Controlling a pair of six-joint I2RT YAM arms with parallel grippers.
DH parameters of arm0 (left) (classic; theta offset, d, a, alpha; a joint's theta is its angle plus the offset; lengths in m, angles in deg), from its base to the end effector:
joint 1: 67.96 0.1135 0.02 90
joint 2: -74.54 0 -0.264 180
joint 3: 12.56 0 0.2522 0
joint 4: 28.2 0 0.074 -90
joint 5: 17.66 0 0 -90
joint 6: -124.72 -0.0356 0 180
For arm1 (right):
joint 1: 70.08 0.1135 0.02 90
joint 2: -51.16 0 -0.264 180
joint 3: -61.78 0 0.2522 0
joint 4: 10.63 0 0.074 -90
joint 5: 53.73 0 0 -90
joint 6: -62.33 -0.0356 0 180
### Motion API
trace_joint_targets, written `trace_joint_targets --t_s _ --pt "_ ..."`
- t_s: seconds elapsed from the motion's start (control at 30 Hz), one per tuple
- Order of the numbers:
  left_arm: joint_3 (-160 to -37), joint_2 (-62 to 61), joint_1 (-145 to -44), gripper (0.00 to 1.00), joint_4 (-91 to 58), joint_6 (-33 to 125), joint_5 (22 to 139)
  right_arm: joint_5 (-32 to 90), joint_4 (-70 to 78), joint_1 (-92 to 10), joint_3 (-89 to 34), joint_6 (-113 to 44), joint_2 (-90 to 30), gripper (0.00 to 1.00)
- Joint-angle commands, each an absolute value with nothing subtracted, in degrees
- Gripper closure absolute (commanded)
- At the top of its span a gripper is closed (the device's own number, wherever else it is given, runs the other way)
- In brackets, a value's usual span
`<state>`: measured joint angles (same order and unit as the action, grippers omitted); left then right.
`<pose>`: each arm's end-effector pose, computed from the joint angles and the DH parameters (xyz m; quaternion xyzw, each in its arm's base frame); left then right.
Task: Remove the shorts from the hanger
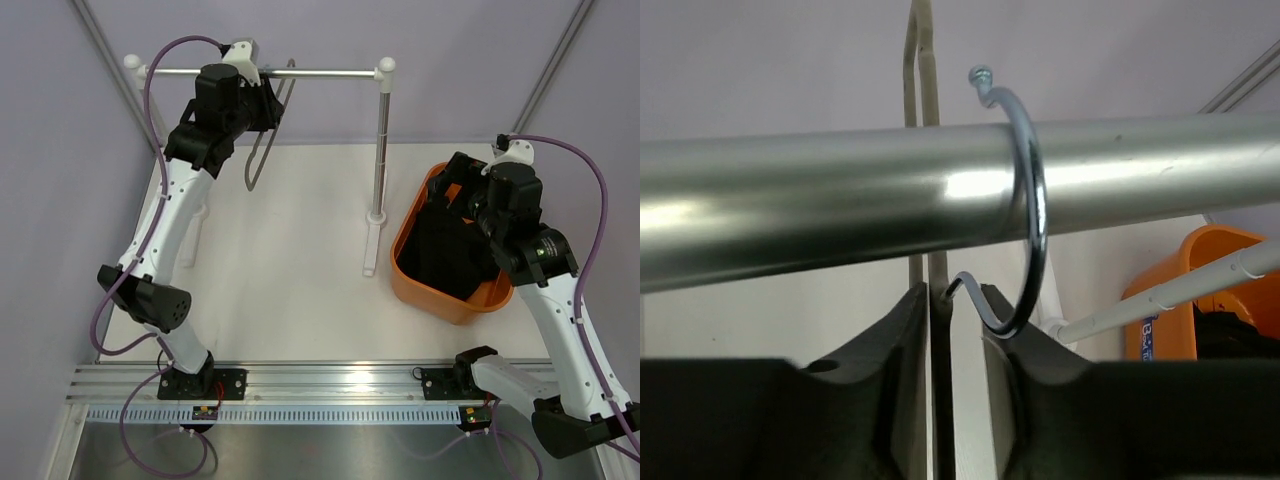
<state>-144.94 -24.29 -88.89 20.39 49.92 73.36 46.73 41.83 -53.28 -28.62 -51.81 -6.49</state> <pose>0.3515 -0.1351 0.4853 0.0451 0.7923 -0.1954 0.5763 0.1871 0.0497 0.4362 0.1045 0.8093 0.1306 0.5631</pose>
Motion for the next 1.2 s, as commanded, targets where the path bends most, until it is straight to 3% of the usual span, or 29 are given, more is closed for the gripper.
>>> trace_joint_targets --t_s 0.0,0.57,1.17 --pt "-144.2 -19.8 -88.4 0.65 16.5 50.5 73.2 45.2 39.7 -53.5 -29.1 -50.7 -5.2 0.01" --pt "-133.0 -3.6 -88.5 0.34 20.0 49.3 68.0 40.8 36.8 -53.5 -26.1 -49.9 -3.3 0.0" --pt "-110.9 17.5 -89.1 0.3 21.2 49.3 69.1 38.5 37.6 -53.5 -22.0 -49.9 0.7 0.0"
